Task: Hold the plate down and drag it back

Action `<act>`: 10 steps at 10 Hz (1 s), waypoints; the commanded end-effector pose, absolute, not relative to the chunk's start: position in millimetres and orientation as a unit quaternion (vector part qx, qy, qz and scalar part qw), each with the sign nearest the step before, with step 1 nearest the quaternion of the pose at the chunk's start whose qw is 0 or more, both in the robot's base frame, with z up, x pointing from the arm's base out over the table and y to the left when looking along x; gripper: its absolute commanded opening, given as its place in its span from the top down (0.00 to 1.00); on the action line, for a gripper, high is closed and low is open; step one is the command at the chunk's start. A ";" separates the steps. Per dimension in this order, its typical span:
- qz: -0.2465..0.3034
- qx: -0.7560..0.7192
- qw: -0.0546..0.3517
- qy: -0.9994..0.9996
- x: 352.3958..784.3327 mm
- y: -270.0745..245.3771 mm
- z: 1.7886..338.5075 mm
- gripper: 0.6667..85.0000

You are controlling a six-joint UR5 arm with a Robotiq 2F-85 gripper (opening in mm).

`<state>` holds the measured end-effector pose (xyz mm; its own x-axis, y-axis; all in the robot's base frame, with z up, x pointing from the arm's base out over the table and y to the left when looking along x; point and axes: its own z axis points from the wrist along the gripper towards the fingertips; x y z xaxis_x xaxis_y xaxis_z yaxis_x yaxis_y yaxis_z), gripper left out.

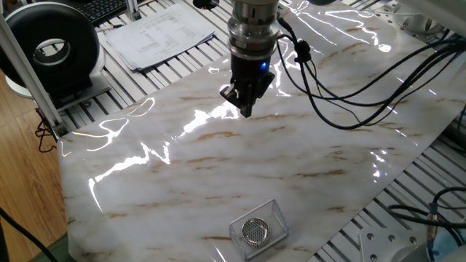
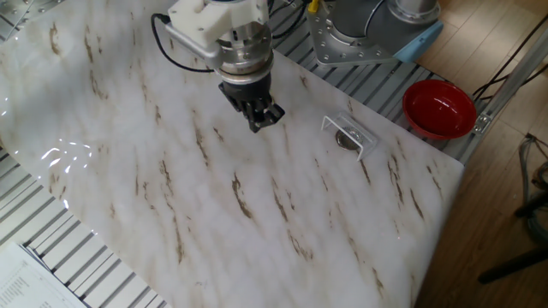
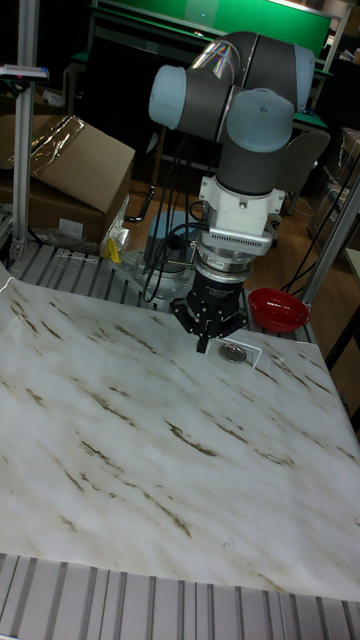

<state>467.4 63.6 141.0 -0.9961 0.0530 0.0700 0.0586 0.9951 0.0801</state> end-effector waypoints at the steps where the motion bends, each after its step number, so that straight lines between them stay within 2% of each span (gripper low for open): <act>1: -0.069 -0.035 0.037 -0.996 465.0 83.6 125.7 0.99; 3: -0.065 -0.054 0.016 -0.996 455.4 101.5 88.5 0.99; 5: -0.108 -0.062 0.040 -0.991 428.4 136.7 56.3 0.99; 7: -0.111 -0.063 0.044 -0.991 413.8 147.4 42.1 0.99; 10: -0.087 -0.028 0.042 -0.995 410.2 136.1 37.7 0.99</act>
<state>418.8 132.6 46.2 -0.9930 0.0802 0.0868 0.0942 0.9807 0.1715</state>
